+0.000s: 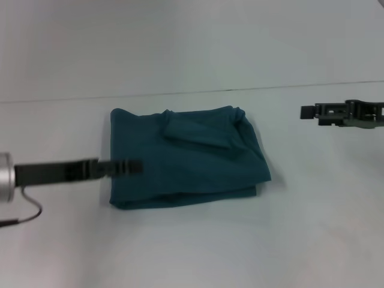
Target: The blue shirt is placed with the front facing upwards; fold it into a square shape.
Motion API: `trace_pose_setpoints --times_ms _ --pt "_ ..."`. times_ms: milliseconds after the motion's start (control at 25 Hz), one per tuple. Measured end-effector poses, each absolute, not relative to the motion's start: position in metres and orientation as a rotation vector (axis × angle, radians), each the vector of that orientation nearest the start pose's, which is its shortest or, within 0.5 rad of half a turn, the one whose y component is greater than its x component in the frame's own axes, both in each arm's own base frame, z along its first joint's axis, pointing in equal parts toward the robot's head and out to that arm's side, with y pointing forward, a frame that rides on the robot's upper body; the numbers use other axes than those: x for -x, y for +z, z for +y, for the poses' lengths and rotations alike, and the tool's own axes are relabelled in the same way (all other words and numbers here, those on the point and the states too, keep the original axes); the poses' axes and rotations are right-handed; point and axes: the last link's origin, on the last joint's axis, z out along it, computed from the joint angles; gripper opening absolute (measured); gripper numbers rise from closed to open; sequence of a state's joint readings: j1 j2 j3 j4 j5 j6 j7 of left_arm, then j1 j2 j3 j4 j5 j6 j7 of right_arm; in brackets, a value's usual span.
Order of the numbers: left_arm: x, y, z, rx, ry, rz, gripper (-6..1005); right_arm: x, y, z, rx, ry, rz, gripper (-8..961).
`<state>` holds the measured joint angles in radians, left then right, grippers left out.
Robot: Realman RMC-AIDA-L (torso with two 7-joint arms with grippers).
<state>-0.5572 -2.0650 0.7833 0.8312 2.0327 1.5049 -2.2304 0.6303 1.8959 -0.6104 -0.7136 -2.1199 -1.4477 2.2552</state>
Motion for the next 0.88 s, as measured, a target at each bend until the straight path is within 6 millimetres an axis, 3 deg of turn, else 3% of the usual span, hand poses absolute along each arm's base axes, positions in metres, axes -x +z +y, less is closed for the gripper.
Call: trace_pose_setpoints --times_ms 320,600,880 --pt "0.264 0.018 0.336 2.457 -0.595 -1.542 907 -0.226 0.095 0.425 2.327 0.450 1.475 856" --pt "0.273 0.012 0.354 2.136 -0.665 -1.824 906 -0.186 0.101 0.443 2.323 0.424 1.464 856" --pt "0.274 0.002 0.374 2.082 -0.608 -1.794 906 -0.179 0.103 0.444 2.328 0.419 1.462 856"
